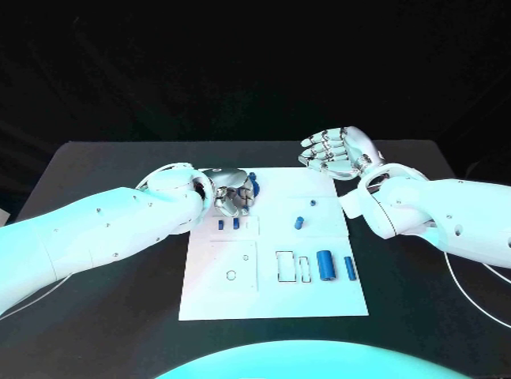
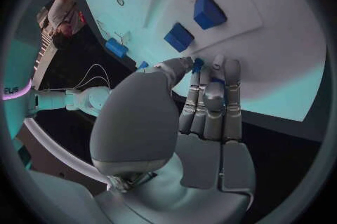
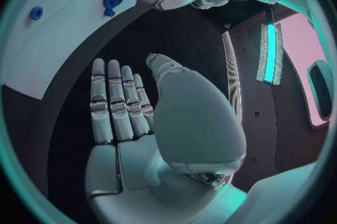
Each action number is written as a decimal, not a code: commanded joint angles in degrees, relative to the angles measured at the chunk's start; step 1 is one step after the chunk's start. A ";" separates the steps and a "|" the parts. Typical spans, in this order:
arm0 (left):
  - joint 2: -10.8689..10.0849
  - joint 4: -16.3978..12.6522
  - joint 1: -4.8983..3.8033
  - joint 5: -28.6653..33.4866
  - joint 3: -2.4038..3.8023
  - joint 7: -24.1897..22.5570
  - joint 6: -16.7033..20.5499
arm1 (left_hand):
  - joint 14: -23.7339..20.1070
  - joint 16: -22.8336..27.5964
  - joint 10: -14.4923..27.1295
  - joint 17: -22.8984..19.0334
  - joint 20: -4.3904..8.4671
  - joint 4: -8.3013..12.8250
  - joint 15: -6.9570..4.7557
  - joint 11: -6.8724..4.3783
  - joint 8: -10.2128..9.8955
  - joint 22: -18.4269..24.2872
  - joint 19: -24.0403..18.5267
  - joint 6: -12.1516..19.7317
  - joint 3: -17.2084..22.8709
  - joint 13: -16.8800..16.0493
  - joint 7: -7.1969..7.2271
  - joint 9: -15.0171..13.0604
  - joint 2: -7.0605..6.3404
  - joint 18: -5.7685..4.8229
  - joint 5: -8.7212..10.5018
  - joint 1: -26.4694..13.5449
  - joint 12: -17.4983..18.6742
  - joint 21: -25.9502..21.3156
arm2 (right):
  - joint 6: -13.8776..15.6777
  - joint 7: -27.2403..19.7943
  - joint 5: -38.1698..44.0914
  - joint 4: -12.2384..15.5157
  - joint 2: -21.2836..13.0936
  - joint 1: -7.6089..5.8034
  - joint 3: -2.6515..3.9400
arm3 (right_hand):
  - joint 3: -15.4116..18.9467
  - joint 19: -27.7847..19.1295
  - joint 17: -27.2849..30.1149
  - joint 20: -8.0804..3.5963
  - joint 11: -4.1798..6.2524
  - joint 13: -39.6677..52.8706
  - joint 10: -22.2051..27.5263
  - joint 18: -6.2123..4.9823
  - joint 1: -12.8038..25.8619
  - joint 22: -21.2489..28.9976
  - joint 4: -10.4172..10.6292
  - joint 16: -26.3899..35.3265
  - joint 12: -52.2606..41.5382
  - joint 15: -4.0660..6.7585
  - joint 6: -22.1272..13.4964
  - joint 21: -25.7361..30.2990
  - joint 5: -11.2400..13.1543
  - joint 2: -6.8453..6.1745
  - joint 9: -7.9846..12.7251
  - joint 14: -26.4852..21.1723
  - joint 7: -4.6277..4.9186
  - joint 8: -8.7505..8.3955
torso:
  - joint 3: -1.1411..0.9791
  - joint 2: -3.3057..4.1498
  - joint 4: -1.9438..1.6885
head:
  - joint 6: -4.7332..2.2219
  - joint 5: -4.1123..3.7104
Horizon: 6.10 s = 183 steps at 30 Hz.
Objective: Assemble the parts on the task board
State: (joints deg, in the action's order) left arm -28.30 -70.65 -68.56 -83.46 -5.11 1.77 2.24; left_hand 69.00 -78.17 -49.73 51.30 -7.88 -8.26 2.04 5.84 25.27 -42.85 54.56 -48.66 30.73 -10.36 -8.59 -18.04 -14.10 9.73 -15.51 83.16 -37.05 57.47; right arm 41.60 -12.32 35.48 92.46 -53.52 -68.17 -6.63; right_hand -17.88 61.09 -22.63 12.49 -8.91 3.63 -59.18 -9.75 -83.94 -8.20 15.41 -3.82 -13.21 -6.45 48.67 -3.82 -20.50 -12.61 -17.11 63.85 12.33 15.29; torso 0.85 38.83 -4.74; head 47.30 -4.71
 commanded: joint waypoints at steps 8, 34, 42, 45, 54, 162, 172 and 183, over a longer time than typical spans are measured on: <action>0.30 0.47 0.10 -0.17 0.00 0.03 -2.12 | 3.10 -2.65 -3.82 3.19 0.47 2.58 -0.78 -0.91 -0.75 -3.23 0.66 -3.15 2.12 0.84 0.21 0.04 1.43 0.51 0.47 0.84 1.39 3.62 | -0.69 -0.36 0.69 0.14 -0.02 0.03 0.01 | -0.51 0.26 0.11 0.14 -0.03 -0.04 -0.46 -0.76 0.09 0.11 0.08 0.08 0.40 -0.05 0.40 -0.05 0.22 -0.42 0.07 -0.22 -0.09 -0.25 | 0.00 0.00 -0.02 | 0.10 -0.14; -2.29 -2.45 0.17 5.57 0.81 -1.33 1.91 | 7.14 -4.96 -8.45 7.19 0.83 5.86 -1.26 -1.39 -2.94 -10.58 4.83 -6.13 3.28 1.51 0.28 -0.16 2.69 -0.74 0.49 -1.15 4.19 10.04 | -0.71 -0.63 0.52 0.06 0.07 0.04 0.01 | -0.60 0.24 0.21 0.17 -0.04 -0.04 -0.57 -0.76 0.29 0.22 0.25 0.06 0.49 -0.06 0.49 -0.06 0.23 -0.45 0.10 -0.24 -0.07 -0.31 | 0.02 -0.03 -0.02 | -0.23 -0.15; -4.83 -4.66 0.16 8.86 1.92 -1.68 2.74 | 7.53 -5.12 -8.78 7.59 0.88 5.99 -1.31 -1.42 -3.07 -11.16 5.44 -6.33 3.29 1.54 0.27 -0.24 2.75 -0.87 0.42 -1.25 4.50 10.46 | -0.72 -0.69 0.47 0.09 -0.03 0.04 0.01 | -0.60 0.24 0.21 0.17 -0.04 -0.04 -0.57 -0.76 0.29 0.22 0.25 0.06 0.49 -0.06 0.49 -0.06 0.23 -0.45 0.10 -0.24 -0.07 -0.31 | -0.02 -0.04 -0.08 | -0.21 -0.21; -5.53 -5.04 0.16 9.37 2.09 -1.80 2.86 | 7.55 -5.12 -8.82 7.55 0.89 6.00 -1.31 -1.42 -3.10 -11.18 5.48 -6.35 3.28 1.55 0.26 -0.24 2.74 -0.87 0.42 -1.29 4.56 10.49 | -0.73 -0.69 0.46 0.10 -0.08 0.04 0.01 | -0.60 0.24 0.21 0.17 -0.04 -0.04 -0.57 -0.76 0.29 0.22 0.25 0.06 0.49 -0.06 0.49 -0.06 0.23 -0.45 0.10 -0.24 -0.07 -0.31 | 0.00 -0.04 -0.08 | -0.21 -0.20; -6.85 -5.02 0.19 8.79 2.21 -1.87 3.14 | 7.57 -5.11 -8.90 7.46 0.91 6.05 -1.31 -1.40 -3.19 -11.18 5.52 -6.35 3.27 1.59 0.24 -0.25 2.70 -0.87 0.41 -1.34 4.73 10.50 | -0.75 -0.70 0.46 0.15 -0.23 0.04 0.01 | -0.71 0.24 0.31 0.19 -0.04 -0.04 -0.65 -0.77 0.41 0.32 0.36 0.04 0.58 -0.07 0.58 -0.06 0.20 -0.44 0.12 -0.26 -0.07 -0.35 | 0.03 -0.03 -0.10 | -0.14 -0.16; -6.24 -2.76 1.00 6.59 1.95 0.07 0.85 | 4.26 -3.67 -7.71 1.37 0.28 6.48 -0.19 -0.20 -10.48 -6.04 1.46 -0.98 3.59 2.21 -0.49 0.90 0.38 0.16 0.31 -4.61 11.69 6.67 | -0.82 -0.20 0.53 -0.17 -0.14 0.10 0.01 | -0.93 -0.60 1.55 0.66 -0.67 -0.09 0.71 -0.70 0.84 1.56 0.35 0.15 2.41 -0.64 0.57 0.07 0.50 -1.19 0.50 -1.55 0.43 -1.27 | -0.01 0.00 -0.01 | 0.22 0.18; -6.58 -2.85 1.02 6.46 1.95 0.99 -0.26 | 3.66 -3.61 -6.56 0.56 0.13 6.26 0.08 0.16 -11.38 -5.29 0.91 0.19 3.17 2.04 0.10 1.13 -0.11 0.25 0.35 -5.21 12.19 6.06 | -1.45 0.91 1.44 -0.18 -0.32 0.10 0.01 | 0.57 -1.67 2.63 1.20 -1.12 -0.03 3.10 -0.69 0.72 2.61 0.09 0.14 3.85 -1.19 0.58 0.08 1.03 -1.10 0.67 -3.09 0.46 -1.76 | -0.02 -0.01 0.00 | 0.17 0.16; -8.90 -3.94 1.21 7.52 2.10 0.30 2.91 | 1.94 -3.76 0.20 -2.16 -1.32 6.09 1.74 2.10 -13.25 -4.37 0.42 2.63 1.57 1.59 0.92 1.62 -0.12 0.36 0.28 -5.05 12.74 5.32 | -5.54 4.31 8.61 -0.74 -0.96 0.10 0.01 | 1.71 4.17 1.99 -1.15 0.44 0.12 0.59 -0.88 -2.10 2.14 -0.84 -3.48 2.75 1.18 2.92 -3.52 3.19 -0.07 0.69 3.80 -0.93 -1.72 | -0.03 -0.01 -0.01 | -0.11 0.14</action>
State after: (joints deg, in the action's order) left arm -36.94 -74.35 -67.44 -76.95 -3.07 2.52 3.40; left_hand 71.33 -82.02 -49.77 49.28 -8.91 -2.14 3.81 7.92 12.29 -47.30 55.00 -46.38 32.71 -8.73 -7.57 -16.47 -14.42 9.73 -15.00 78.01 -24.36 63.16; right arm 39.50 -9.84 38.82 91.76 -54.39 -68.10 -6.63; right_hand -15.96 64.81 -20.55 11.52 -8.52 3.70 -58.23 -9.74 -85.71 -6.00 14.78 -7.09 -10.35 -5.43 51.33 -7.11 -17.47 -12.67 -16.51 67.19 11.36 13.73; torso 0.83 38.82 -4.74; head 47.26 -4.55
